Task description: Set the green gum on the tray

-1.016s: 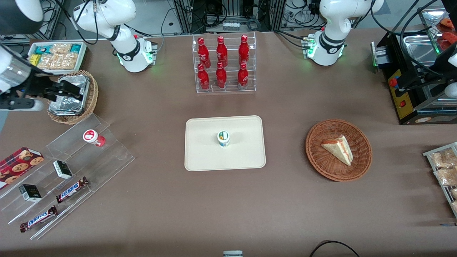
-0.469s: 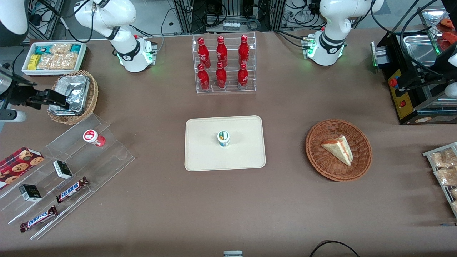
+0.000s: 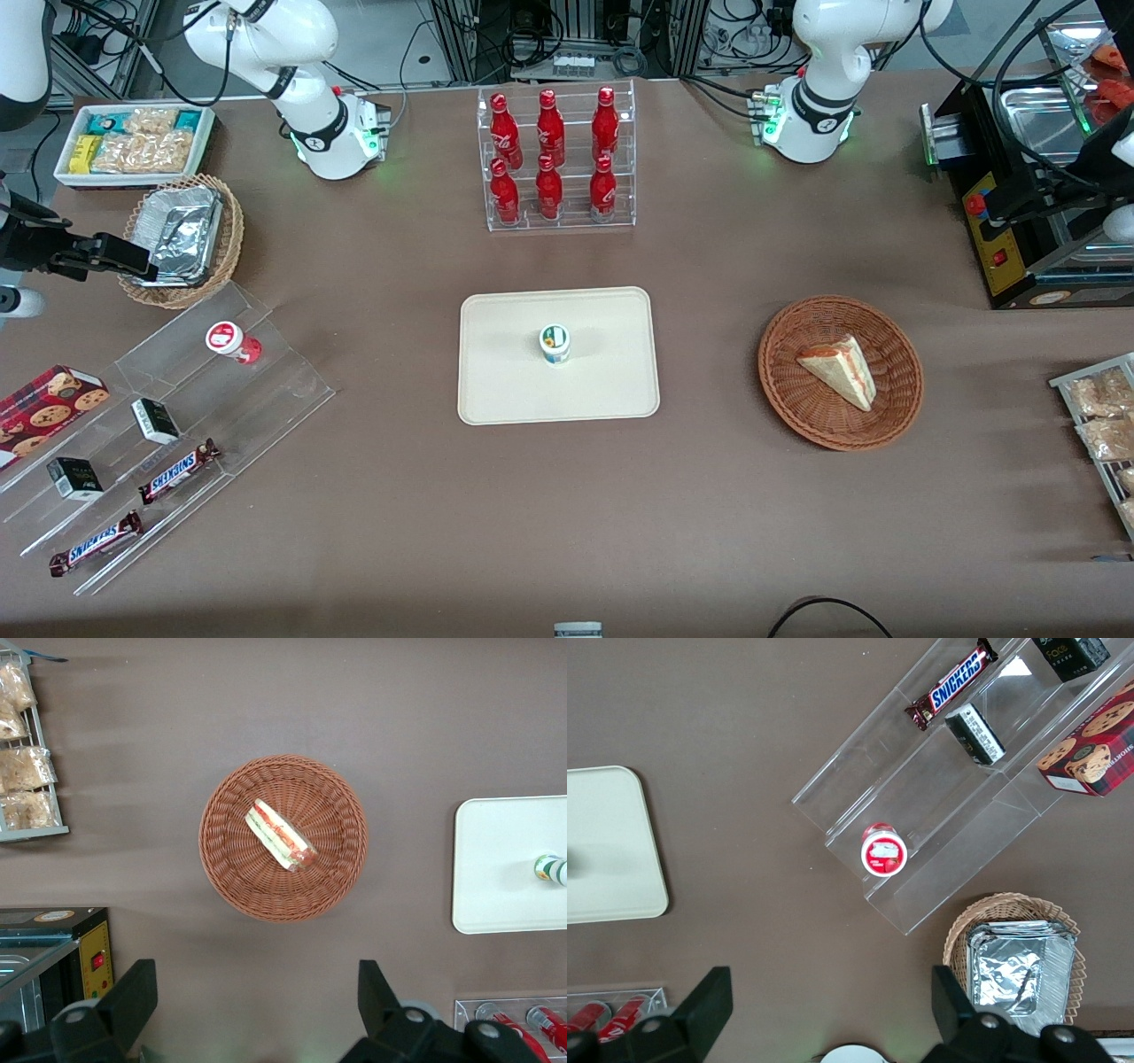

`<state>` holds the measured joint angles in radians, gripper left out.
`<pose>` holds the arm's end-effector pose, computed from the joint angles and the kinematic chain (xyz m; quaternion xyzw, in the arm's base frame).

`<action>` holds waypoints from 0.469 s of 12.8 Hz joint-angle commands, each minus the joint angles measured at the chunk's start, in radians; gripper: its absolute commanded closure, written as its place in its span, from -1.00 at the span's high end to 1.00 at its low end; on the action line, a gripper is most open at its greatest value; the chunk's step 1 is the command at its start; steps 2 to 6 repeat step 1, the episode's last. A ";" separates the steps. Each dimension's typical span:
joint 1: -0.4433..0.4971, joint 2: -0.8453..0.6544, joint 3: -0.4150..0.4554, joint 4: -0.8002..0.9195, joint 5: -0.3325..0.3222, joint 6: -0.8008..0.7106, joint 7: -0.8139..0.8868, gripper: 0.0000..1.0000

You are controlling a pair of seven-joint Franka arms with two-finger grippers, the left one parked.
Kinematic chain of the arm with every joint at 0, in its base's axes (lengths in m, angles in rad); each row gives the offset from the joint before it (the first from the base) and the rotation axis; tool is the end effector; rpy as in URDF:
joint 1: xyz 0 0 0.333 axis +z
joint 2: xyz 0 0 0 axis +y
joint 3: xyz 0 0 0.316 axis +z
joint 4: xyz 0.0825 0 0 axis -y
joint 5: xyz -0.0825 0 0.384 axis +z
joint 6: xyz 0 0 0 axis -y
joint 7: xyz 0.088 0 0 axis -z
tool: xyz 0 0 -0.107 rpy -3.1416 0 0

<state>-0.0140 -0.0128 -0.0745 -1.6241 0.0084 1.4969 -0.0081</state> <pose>0.5386 -0.0471 0.6006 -0.9976 0.0400 0.0569 0.0074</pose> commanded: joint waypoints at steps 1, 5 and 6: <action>-0.014 0.016 0.009 0.039 -0.004 -0.034 -0.013 1.00; -0.014 0.016 0.009 0.039 -0.004 -0.034 -0.013 1.00; -0.014 0.016 0.009 0.039 -0.004 -0.034 -0.013 1.00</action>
